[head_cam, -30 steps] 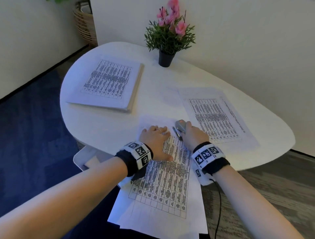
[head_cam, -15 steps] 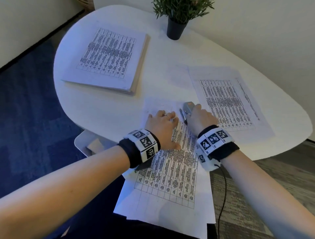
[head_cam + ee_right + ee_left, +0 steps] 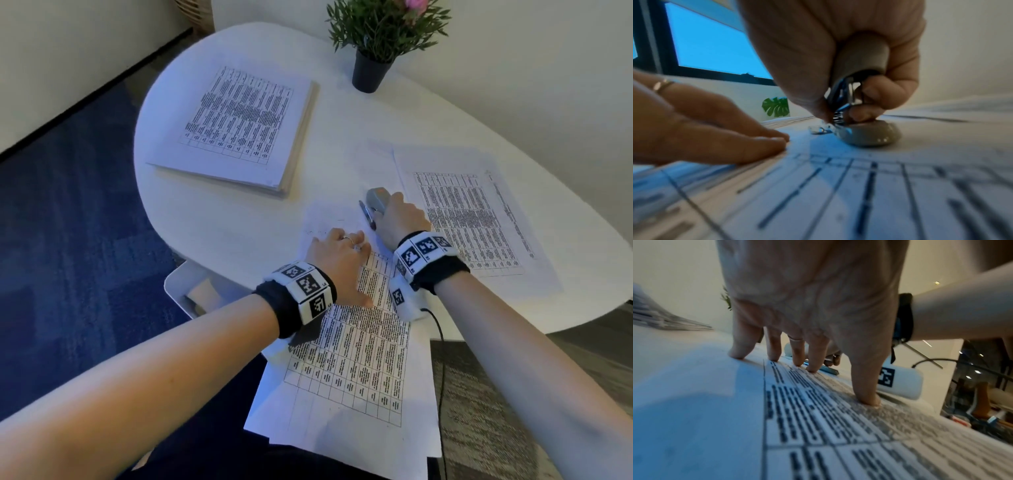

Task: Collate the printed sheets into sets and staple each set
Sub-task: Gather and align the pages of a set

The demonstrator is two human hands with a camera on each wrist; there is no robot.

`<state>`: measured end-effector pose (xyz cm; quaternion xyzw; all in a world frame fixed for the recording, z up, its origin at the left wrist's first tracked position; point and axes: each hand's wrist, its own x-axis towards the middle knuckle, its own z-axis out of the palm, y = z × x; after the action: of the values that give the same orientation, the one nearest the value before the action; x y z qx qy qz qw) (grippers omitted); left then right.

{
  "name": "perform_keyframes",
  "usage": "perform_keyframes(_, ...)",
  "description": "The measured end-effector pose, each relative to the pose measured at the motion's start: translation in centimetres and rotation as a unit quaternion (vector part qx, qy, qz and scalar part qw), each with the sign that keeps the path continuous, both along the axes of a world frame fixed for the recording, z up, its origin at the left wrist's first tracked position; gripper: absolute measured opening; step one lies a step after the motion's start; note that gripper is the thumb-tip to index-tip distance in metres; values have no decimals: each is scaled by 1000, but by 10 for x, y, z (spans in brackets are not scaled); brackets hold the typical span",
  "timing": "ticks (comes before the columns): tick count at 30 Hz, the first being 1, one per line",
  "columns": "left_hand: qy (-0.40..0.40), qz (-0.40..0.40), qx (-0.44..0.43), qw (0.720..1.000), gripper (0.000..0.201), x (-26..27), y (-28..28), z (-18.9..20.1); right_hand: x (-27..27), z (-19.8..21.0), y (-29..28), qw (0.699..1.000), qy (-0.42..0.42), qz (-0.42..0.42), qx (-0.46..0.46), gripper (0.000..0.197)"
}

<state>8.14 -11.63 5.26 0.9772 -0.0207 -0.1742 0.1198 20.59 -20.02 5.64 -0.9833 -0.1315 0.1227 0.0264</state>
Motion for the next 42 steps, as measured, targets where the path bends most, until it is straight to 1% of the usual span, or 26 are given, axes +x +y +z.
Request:
perform_keyframes(2, 7, -3, -14, 1000, 98, 1, 7, 1, -3, 2, -5, 999, 3, 38, -5, 35)
perform_keyframes(3, 8, 10, -26, 1000, 100, 0, 11, 1, -6, 2, -8, 998, 1, 68, -11, 34)
perform_keyframes(6, 2, 84, -49, 995, 115, -10, 23, -3, -17, 2, -16, 990, -18, 139, -33, 33)
perform_keyframes(8, -7, 97, -45, 994, 122, -16, 28, -6, -22, 2, -18, 985, -29, 164, -49, 33)
perform_keyframes(12, -15, 100, -47, 994, 122, -17, 28, -5, -27, 4, -15, 979, -57, 183, -69, 31)
perform_keyframes(15, -13, 101, -36, 994, 123, -15, 27, -4, -33, 6, -7, 980, -65, 174, -76, 32)
perform_keyframes(17, -7, 97, -27, 995, 123, -15, 26, -4, -36, 5, -2, 983, -59, 153, -82, 34)
perform_keyframes(19, -3, 94, -21, 995, 121, -14, 26, -2, -40, 2, 7, 991, -42, 107, -72, 34)
perform_keyframes(21, -6, 95, -18, 995, 120, -15, 25, 0, -42, -2, 18, 998, -19, 44, -41, 32)
perform_keyframes(22, -8, 96, -16, 995, 120, -15, 26, 1, -42, -2, 21, 999, -15, 30, -32, 32)
perform_keyframes(23, -10, 96, -14, 995, 119, -15, 26, 2, -41, -2, 22, 999, -15, 35, -31, 33)
perform_keyframes(26, -9, 93, -5, 996, 116, -15, 26, 4, -33, 2, 19, 989, -52, 119, -64, 32)
perform_keyframes(28, -5, 94, -3, 996, 117, -15, 25, 2, -28, 1, 17, 981, -81, 149, -89, 30)
perform_keyframes(29, -5, 96, -3, 995, 118, -15, 25, 1, -28, 2, 18, 982, -80, 143, -90, 29)
perform_keyframes(31, -9, 99, -6, 995, 117, -14, 25, 0, -32, 4, 25, 992, -51, 102, -62, 27)
perform_keyframes(33, -14, 102, -6, 995, 117, -13, 25, -1, -35, 7, 31, 997, -15, 64, -32, 30)
perform_keyframes(34, -15, 108, -5, 994, 116, -13, 25, -1, -34, 9, 34, 998, -10, 56, -21, 32)
perform_keyframes(36, -13, 116, -2, 993, 116, -12, 25, 0, -30, 9, 38, 998, -12, 67, -17, 30)
perform_keyframes(39, -2, 121, 5, 993, 119, -11, 25, 1, -24, 7, 39, 994, -33, 95, -42, 26)
perform_keyframes(40, -1, 122, 5, 993, 120, -11, 25, 2, -23, 7, 41, 995, -30, 88, -35, 27)
perform_keyframes(42, -7, 126, -1, 992, 120, -12, 25, 2, -23, 11, 47, 999, -8, 50, 10, 30)
